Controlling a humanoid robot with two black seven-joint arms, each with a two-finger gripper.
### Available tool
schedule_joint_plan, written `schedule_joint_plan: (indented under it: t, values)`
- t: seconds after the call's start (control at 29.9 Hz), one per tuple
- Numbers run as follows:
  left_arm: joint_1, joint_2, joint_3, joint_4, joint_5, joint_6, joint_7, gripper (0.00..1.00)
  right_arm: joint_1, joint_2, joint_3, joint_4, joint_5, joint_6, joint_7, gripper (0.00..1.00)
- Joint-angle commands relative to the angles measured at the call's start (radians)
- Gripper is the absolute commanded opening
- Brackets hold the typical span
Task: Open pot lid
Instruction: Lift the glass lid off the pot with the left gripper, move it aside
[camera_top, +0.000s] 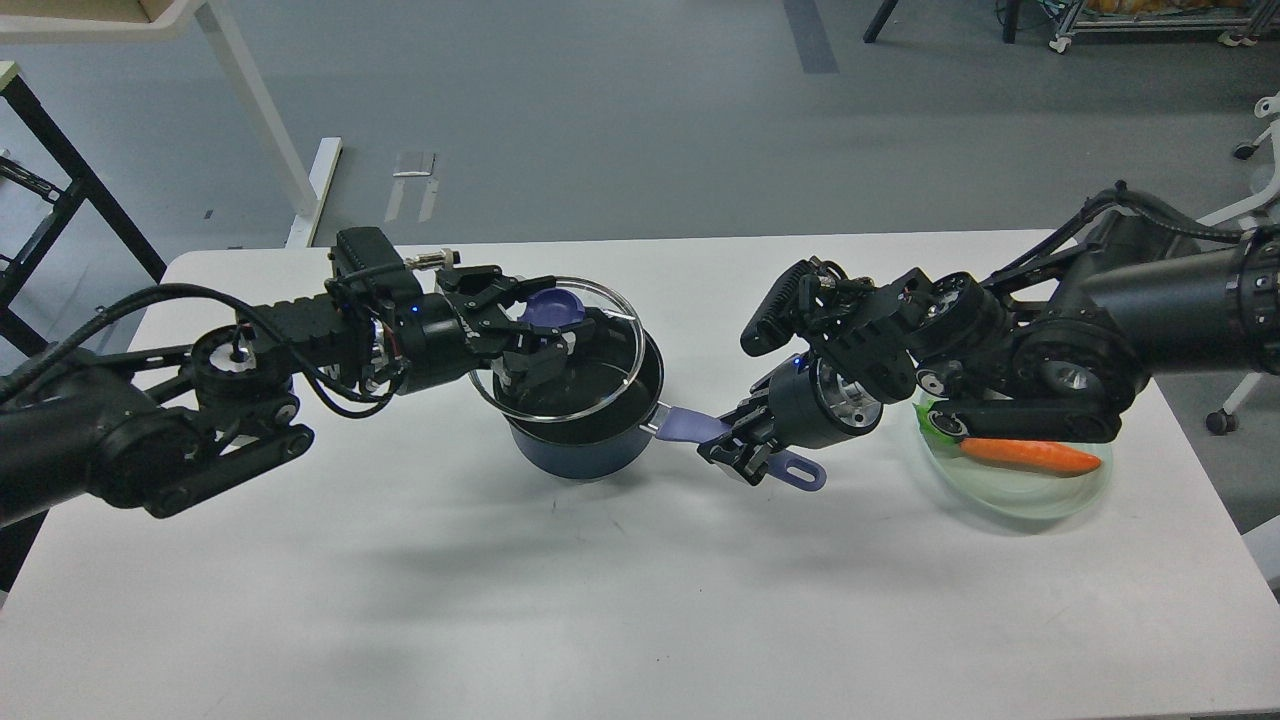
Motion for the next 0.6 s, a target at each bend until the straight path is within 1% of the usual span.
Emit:
schedule_joint_plan:
  t: [0.0,0.1,0.2,0.27,0.37,0.43,0.57]
  values:
    - [-0.016,0.126,0.003,-0.01,-0.043,-0.003,-0.011,0.44,0.003,0.002,0.001,0.001,0.0,0.002,0.0,0.21]
    - [0.012,0.239,0.008,-0.002,-0.051,-0.003,-0.055,0.44,0.005,0.002,0.002,0.001,0.0,0.002,0.001,0.21]
    - [0.1,0.299,0.034,0.016,-0.069,0.01,-0.098,0.44,0.005,0.002,0.002,0.001,0.0,0.002,0.001,0.21]
    - [0.137,0.309,0.037,0.053,-0.074,0.021,-0.103,0.44,0.005,0.002,0.001,0.001,0.0,0.003,0.001,0.21]
    - [0.211,0.301,0.041,0.126,-0.08,0.093,-0.103,0.44,0.005,0.002,0.001,0.012,0.0,0.005,0.001,0.21]
    - [0.262,0.295,0.041,0.152,-0.081,0.13,-0.103,0.44,0.006,0.002,-0.001,0.019,-0.002,0.01,0.0,0.21]
    - [0.314,0.278,0.041,0.188,-0.095,0.149,-0.103,0.44,0.016,0.002,0.001,0.021,-0.002,0.017,0.001,0.21]
